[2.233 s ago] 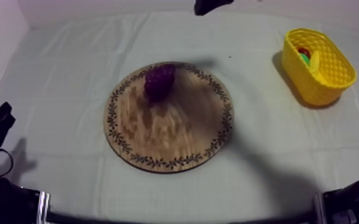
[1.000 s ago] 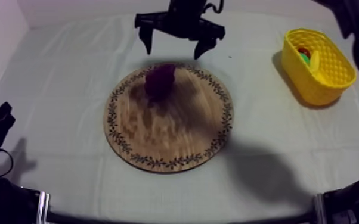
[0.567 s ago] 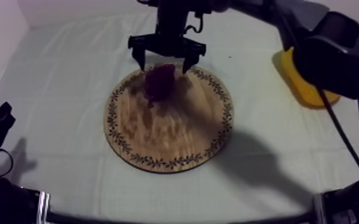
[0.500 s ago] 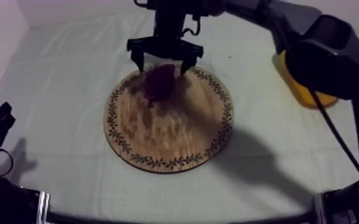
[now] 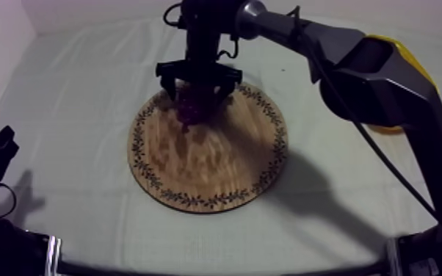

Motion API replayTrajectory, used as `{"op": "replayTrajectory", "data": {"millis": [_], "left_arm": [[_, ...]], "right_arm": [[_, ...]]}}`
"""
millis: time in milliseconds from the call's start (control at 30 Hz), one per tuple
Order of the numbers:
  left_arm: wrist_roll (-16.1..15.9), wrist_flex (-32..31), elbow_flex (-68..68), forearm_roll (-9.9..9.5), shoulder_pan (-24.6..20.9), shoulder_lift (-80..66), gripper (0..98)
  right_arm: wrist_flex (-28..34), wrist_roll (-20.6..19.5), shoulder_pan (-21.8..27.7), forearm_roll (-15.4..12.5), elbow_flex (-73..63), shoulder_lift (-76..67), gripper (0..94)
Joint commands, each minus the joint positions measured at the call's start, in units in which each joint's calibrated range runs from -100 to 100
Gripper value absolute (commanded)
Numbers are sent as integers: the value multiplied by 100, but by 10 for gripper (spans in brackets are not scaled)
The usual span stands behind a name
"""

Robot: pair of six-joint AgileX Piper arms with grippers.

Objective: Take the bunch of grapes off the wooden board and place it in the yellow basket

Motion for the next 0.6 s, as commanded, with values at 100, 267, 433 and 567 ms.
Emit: {"op": "replayTrajectory", "data": {"millis": [100,267,433,567], "left_arm": [[2,1,-4,-2,2,1,0],[2,1,-4,-2,2,1,0],[2,1,-4,-2,2,1,0],[2,1,-4,-2,2,1,0]], "right_arm": [[41,143,30,-104,30,43,542],[17,227,43,-136,153,-17,426],[-17,281,43,-135,435,-313,397],[-12,359,33,-121,714,-794,395]]}}
